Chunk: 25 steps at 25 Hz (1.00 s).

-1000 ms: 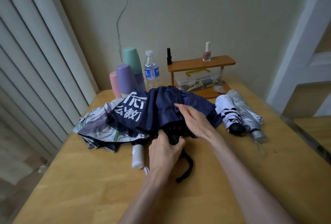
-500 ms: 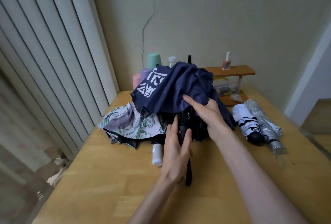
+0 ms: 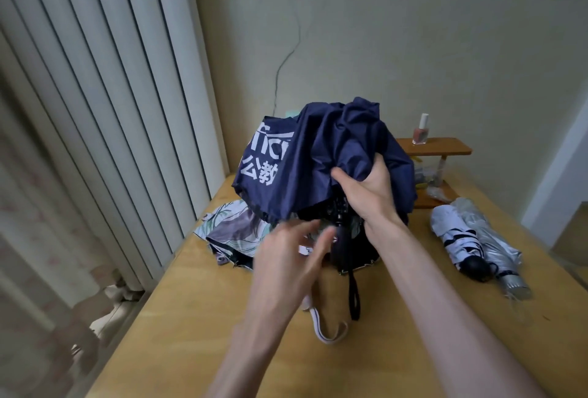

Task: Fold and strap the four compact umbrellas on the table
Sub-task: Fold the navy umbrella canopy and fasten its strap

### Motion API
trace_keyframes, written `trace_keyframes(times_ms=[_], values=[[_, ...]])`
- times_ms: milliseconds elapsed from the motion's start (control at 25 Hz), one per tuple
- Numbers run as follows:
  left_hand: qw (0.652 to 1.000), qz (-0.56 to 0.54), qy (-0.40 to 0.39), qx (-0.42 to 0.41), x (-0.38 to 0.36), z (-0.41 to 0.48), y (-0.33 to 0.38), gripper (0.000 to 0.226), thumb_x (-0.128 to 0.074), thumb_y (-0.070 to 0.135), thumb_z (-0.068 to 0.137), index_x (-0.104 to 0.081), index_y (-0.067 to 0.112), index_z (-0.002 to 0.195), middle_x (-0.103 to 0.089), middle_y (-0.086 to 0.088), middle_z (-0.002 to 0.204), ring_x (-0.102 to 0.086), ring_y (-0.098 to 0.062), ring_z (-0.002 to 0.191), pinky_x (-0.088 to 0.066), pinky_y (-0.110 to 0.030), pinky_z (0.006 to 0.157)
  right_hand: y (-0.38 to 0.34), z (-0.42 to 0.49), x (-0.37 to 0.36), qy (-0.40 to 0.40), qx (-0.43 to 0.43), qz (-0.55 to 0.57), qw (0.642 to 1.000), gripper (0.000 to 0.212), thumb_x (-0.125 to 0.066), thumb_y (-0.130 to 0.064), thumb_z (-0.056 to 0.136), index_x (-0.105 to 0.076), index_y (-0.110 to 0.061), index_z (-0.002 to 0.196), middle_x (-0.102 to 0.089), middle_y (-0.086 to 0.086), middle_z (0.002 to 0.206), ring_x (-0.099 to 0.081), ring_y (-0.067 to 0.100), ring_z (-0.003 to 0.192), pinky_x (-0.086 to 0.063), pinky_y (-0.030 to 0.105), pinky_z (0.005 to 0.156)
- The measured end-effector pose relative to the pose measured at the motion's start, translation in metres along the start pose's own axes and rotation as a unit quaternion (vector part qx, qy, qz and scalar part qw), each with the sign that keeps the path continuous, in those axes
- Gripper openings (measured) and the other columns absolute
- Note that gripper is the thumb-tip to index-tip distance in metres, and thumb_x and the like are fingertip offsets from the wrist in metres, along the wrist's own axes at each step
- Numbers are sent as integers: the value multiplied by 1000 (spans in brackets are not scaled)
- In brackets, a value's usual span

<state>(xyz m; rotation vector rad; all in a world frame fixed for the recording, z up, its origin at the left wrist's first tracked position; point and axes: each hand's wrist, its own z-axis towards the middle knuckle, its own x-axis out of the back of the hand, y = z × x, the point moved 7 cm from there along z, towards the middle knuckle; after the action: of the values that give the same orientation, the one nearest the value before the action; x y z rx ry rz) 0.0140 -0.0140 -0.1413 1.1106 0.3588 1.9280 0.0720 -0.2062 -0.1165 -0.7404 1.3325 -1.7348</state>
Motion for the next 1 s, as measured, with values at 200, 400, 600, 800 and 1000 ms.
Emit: trace_keyframes(times_ms=[200, 400, 600, 800, 1000], values=[[947, -108, 303, 6, 97, 14, -1, 31, -68, 32, 101, -70, 17, 74, -58, 5, 56, -50, -10, 49, -40, -28, 50, -3, -9, -1, -39, 34, -31, 998, 62, -83, -18, 89, -47, -29, 138, -60, -17, 122, -61, 1, 108, -46, 15, 90], [930, -85, 347, 90, 117, 12, -31, 24, -69, 40, 96, -57, 19, 96, -48, -5, 53, -41, -22, 46, -39, -32, 54, 2, -13, 12, 8, 45, -75, 996, 75, -86, -25, 86, -45, -22, 149, -59, -5, 140, -60, 16, 127, -50, 39, 111], [948, -228, -111, 193, 26, 54, -49, 115, -85, 74, 68, -31, 33, 161, -58, 15, 139, -63, 0, 117, -51, -23, 100, 5, -24, 7, -65, 21, -63, 996, 63, -83, -14, 89, -48, -26, 140, -60, -20, 125, -60, -18, 103, -49, 6, 89], [898, -346, -186, 197, -31, 56, -58, 129, -102, 57, 53, -36, 22, 158, -70, 7, 137, -69, -12, 124, -55, -41, 109, 21, -51, -16, -166, -11, 20, 986, 62, -78, -5, 92, -51, -24, 144, -69, -10, 129, -68, 0, 118, -56, 17, 92], [865, -447, -108, 202, -28, 41, -59, 45, -86, 16, 76, -72, 15, 118, -80, -5, 116, -76, -22, 109, -62, -31, 88, 24, -77, -27, -335, -122, 129, 925, 42, -53, -3, 103, -60, -16, 142, -71, 3, 135, -64, 19, 131, -52, 35, 111]])
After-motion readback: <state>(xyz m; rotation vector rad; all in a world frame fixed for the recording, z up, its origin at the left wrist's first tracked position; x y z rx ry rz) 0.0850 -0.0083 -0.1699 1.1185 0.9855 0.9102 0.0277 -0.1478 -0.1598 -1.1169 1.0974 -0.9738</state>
